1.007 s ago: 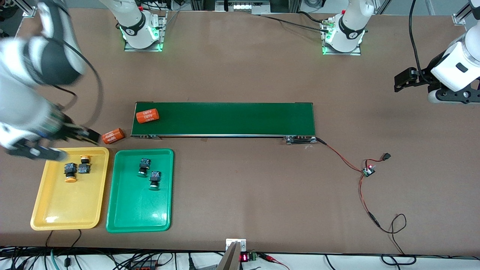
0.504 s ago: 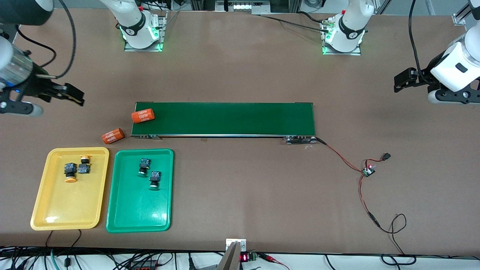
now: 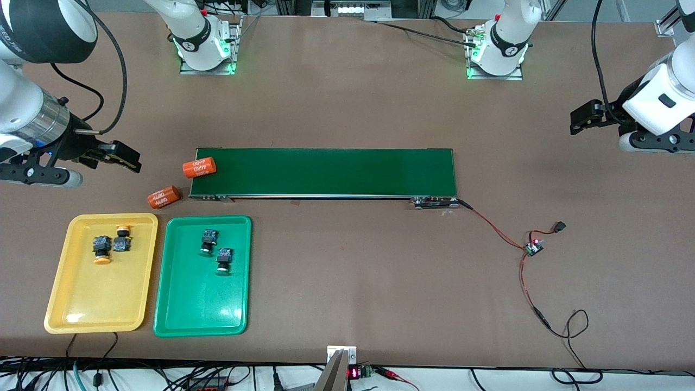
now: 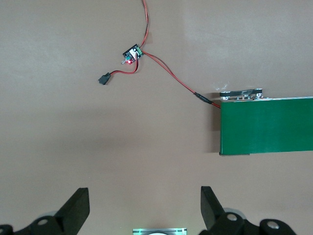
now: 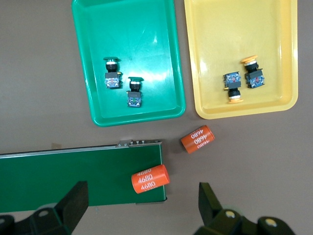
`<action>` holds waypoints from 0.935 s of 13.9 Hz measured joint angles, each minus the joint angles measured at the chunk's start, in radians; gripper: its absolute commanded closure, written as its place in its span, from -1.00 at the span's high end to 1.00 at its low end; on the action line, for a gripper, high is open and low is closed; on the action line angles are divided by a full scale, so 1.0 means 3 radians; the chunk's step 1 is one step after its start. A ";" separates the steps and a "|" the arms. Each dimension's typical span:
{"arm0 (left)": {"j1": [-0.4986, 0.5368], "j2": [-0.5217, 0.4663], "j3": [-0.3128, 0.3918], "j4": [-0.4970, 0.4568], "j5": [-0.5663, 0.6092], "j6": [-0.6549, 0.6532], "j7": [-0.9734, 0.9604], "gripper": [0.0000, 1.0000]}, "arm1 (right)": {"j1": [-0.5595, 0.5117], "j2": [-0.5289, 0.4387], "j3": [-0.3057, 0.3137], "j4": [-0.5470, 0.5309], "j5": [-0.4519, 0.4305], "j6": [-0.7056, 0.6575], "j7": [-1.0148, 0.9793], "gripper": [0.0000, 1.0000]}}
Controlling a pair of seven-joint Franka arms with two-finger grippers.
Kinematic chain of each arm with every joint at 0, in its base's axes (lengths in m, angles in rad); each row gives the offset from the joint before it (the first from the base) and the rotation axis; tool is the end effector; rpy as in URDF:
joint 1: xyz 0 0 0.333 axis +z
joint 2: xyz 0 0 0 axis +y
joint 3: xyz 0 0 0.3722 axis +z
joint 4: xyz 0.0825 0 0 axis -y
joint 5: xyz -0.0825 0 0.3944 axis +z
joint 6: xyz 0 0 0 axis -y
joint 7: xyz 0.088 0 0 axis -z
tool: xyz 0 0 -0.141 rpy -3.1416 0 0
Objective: Sort buttons by color to trays
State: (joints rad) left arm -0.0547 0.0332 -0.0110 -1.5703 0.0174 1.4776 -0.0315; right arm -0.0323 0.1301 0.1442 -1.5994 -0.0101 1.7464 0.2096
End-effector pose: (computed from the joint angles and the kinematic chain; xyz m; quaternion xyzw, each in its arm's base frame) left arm 0.5603 -0.0342 0.6209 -0.9978 0.0168 0.0624 0.0116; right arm 0.6194 0.0631 0.5718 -0.9988 0.0487 -0.0083 0.0057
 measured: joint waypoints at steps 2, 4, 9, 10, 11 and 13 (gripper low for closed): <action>0.0000 0.0000 0.0000 0.0000 0.0000 0.0000 0.0000 1.00 | 0.0001 0.0029 0.0007 0.0000 0.0008 0.0043 0.0000 1.00; 0.0000 0.0000 0.0000 0.0000 0.0001 0.0000 0.0000 1.00 | 0.0001 0.0039 0.0014 0.0000 0.0009 0.0048 0.0000 1.00; -0.0004 0.0000 -0.0002 0.0000 0.0003 0.0000 0.0001 1.00 | 0.0000 0.0039 0.0014 0.0000 0.0009 0.0049 0.0000 1.00; -0.0011 0.0001 -0.0003 0.0000 0.0003 0.0000 0.0001 1.00 | -0.0002 0.0039 0.0014 0.0000 0.0009 0.0049 0.0000 1.00; -0.0018 0.0001 -0.0004 0.0000 0.0003 0.0000 0.0001 1.00 | -0.0005 0.0039 0.0012 0.0000 0.0009 0.0048 0.0000 1.00; -0.0017 0.0002 -0.0004 0.0000 0.0003 0.0000 0.0001 1.00 | -0.0009 0.0039 0.0011 0.0000 0.0009 0.0047 0.0000 1.00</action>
State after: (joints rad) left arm -0.0599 0.0338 -0.0122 -1.5703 0.0182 1.4776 -0.0312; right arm -0.0349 0.1417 0.1474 -1.5994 -0.0073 1.7605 0.2096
